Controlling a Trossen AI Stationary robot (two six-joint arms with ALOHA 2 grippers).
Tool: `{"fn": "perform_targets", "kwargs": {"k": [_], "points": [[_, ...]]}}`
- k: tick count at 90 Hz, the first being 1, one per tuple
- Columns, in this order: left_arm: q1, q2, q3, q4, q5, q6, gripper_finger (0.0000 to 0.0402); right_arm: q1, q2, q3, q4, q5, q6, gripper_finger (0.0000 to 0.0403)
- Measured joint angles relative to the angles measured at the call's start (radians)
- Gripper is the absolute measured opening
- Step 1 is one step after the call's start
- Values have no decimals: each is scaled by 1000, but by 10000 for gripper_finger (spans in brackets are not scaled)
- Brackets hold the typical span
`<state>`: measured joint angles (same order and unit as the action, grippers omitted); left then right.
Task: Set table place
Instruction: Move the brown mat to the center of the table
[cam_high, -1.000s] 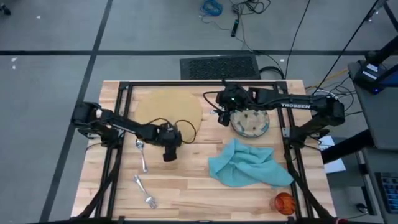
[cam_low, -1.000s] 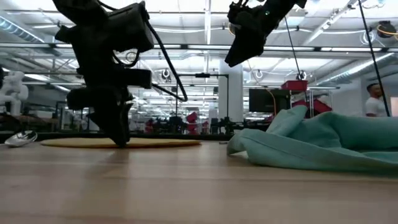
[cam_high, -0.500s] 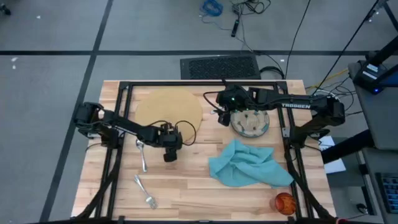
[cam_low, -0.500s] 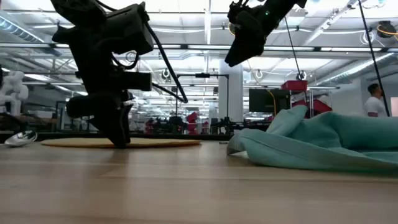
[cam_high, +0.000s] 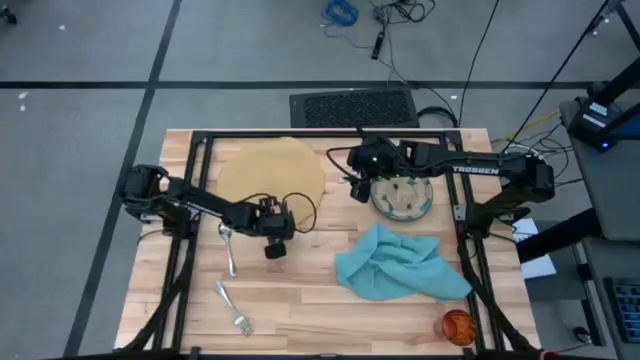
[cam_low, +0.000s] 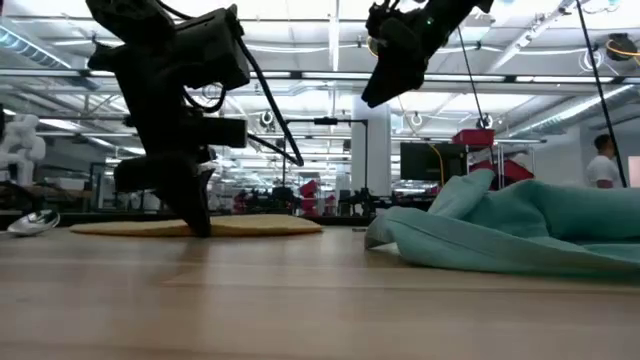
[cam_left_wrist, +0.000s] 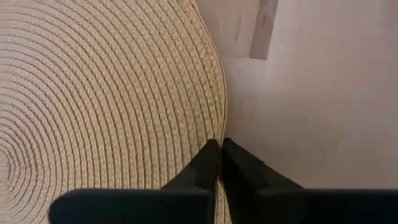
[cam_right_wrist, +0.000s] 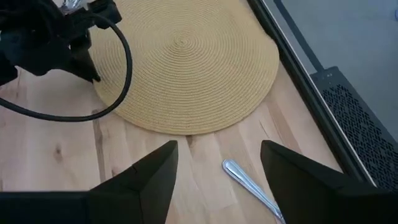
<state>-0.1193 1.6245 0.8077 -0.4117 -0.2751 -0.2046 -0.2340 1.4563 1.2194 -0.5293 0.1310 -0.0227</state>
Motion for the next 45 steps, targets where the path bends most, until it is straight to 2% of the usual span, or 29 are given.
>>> {"fn": "perform_targets", "kwargs": {"k": [20,45], "points": [[-88,-1,77,40,107,-16,0,0,-77,0,-5,53,-15,224],[-188,-3,112,125,212,-99,0,-2,-206,0,1,56,-15,224]]}}
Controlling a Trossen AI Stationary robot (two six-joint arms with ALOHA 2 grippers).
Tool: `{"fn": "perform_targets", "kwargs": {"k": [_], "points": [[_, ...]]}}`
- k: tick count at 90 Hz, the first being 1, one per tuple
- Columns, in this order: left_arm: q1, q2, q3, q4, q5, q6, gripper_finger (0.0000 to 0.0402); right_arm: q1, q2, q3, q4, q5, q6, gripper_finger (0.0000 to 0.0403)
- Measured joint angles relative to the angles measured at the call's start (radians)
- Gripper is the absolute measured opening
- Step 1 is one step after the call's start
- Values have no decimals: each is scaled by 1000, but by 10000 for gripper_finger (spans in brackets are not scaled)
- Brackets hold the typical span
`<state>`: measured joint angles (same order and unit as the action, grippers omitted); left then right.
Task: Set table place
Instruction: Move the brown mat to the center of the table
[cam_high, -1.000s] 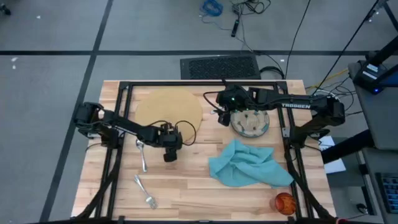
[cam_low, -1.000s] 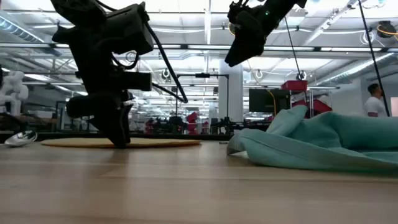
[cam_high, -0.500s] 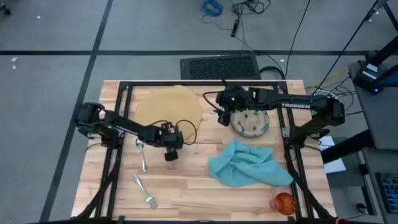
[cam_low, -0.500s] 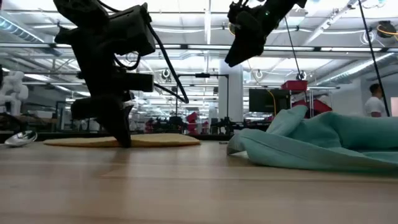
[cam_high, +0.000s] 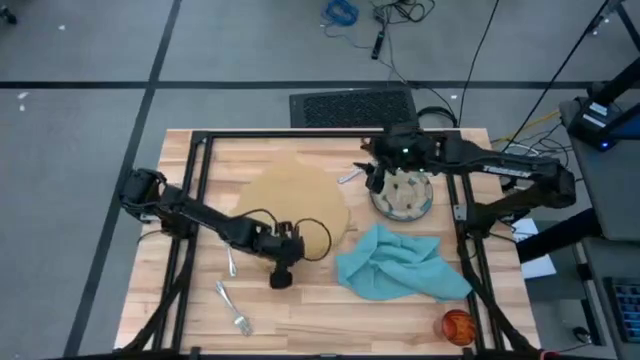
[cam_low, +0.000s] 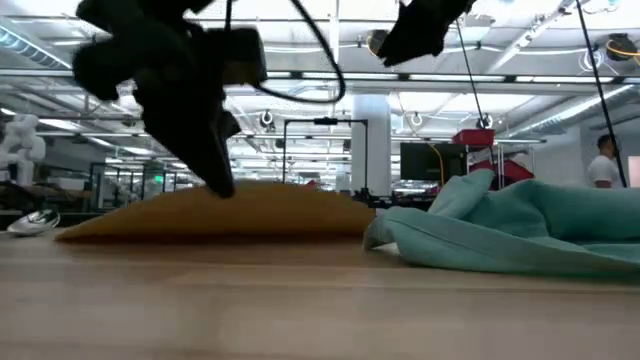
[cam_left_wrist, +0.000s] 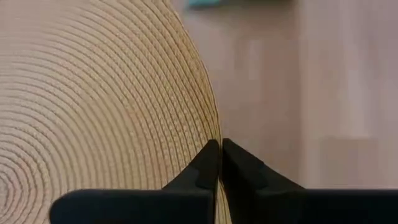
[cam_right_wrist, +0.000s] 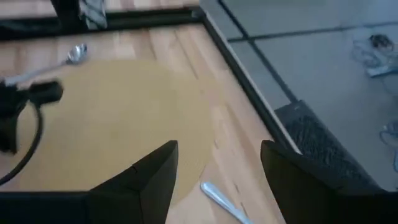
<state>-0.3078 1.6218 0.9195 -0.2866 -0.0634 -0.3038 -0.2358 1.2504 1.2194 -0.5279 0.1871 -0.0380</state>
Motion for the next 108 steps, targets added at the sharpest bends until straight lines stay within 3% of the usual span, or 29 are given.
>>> {"fn": "perform_targets", "kwargs": {"k": [17,37,79,108], "points": [[-45,35,0,53,59,-106,0,0,-49,0,0,-1,-2,224],[-112,178,25,118,166,-229,0,0,-82,0,-24,-8,-8,224],[-150,522,502,117,190,-106,0,2,-95,0,-43,-10,0,224],[-137,649,697,117,196,-102,0,2,-95,0,-75,-10,-3,224]]}}
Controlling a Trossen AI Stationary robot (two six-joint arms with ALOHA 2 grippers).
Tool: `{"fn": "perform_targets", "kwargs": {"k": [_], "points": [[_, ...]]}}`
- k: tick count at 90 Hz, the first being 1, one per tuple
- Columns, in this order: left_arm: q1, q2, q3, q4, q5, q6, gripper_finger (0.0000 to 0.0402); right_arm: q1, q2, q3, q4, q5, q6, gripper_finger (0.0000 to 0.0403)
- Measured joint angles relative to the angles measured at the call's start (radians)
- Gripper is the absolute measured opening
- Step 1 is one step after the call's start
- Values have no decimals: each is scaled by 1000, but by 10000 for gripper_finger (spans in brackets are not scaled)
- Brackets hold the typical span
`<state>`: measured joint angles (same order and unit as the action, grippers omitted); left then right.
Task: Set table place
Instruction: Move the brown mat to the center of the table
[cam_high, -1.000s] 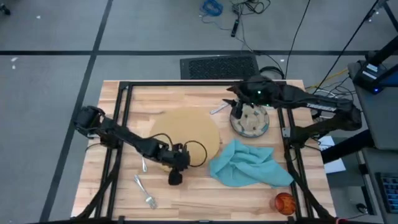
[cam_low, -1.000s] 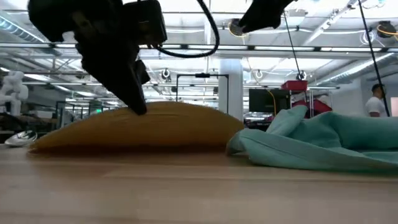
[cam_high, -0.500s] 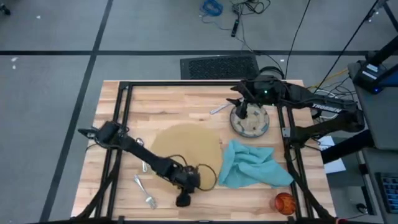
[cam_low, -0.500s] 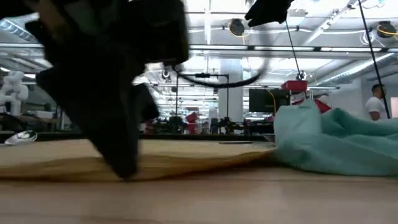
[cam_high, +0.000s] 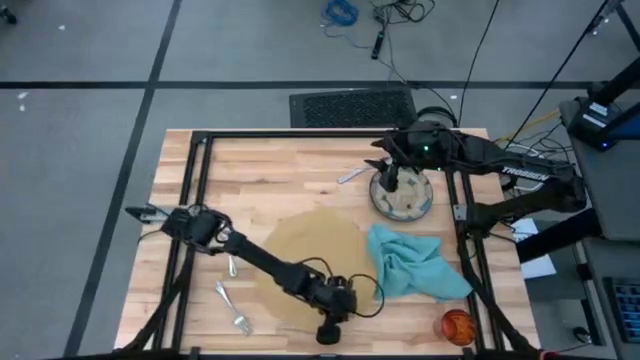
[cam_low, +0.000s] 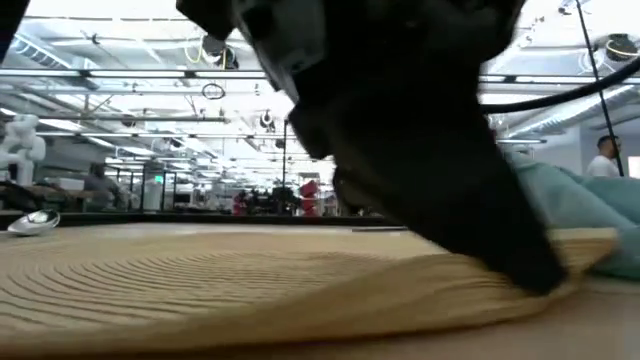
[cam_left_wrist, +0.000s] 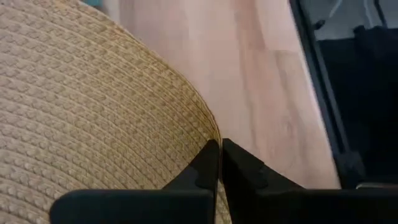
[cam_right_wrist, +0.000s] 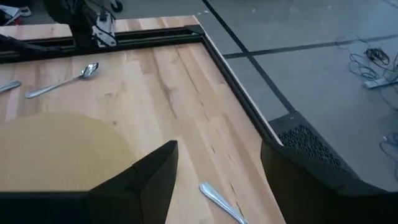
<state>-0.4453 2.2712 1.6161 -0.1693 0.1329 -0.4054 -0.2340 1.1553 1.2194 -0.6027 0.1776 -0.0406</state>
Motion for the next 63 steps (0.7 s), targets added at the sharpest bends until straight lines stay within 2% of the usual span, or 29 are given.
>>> {"fn": "perform_targets", "kwargs": {"k": [30,42,53,63], "points": [[-8,-33,37,6,5,-59,0,0,0,0,-32,1,0,224],[-9,-33,36,-49,21,-61,3,0,-1,0,-37,1,2,224],[-7,-33,35,-146,24,-95,29,0,-1,0,-39,1,2,224],[-5,-33,34,-150,24,-110,68,0,-1,0,-39,2,2,224]]}}
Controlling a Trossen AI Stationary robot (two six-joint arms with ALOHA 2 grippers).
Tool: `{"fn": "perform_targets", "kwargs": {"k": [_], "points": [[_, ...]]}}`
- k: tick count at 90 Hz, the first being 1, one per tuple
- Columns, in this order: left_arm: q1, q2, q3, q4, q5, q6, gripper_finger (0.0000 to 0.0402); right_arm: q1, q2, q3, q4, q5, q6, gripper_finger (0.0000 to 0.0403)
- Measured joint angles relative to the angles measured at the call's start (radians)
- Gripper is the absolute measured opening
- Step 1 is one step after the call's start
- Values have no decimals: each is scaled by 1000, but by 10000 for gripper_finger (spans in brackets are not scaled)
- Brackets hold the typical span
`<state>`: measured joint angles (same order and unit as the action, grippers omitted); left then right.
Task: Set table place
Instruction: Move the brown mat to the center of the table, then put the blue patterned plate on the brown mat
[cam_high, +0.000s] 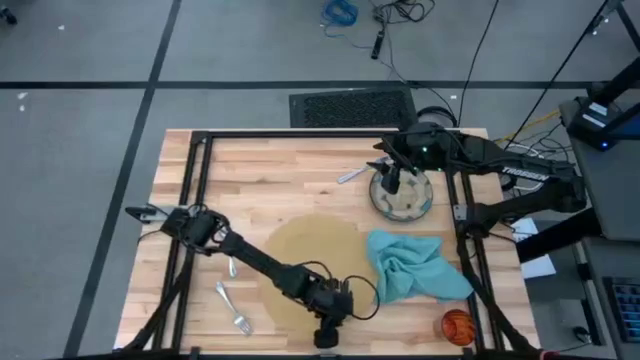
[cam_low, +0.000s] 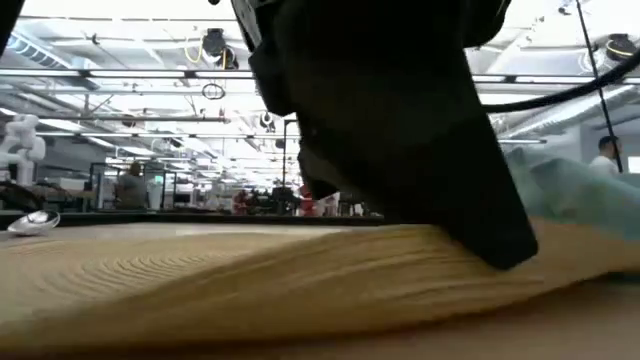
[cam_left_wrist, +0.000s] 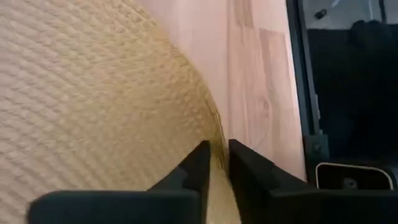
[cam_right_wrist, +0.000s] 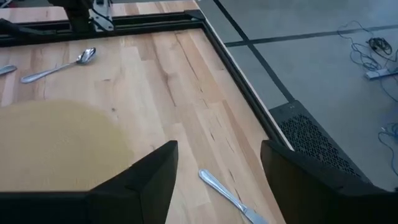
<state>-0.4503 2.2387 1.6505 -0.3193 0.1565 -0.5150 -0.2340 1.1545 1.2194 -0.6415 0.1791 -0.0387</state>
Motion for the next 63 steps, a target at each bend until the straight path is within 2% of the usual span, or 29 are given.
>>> {"fn": "perform_targets", "kwargs": {"k": [11,22,43,63], "points": [[0,0,0,20,2,0,105,0,0,0,0,0,0,224],[-4,0,0,86,20,5,124,0,0,0,0,0,-2,224],[-1,-5,0,16,57,-4,132,0,0,0,-1,0,-1,224],[36,-65,-1,-66,9,11,132,-8,0,0,-107,2,39,224]]}}
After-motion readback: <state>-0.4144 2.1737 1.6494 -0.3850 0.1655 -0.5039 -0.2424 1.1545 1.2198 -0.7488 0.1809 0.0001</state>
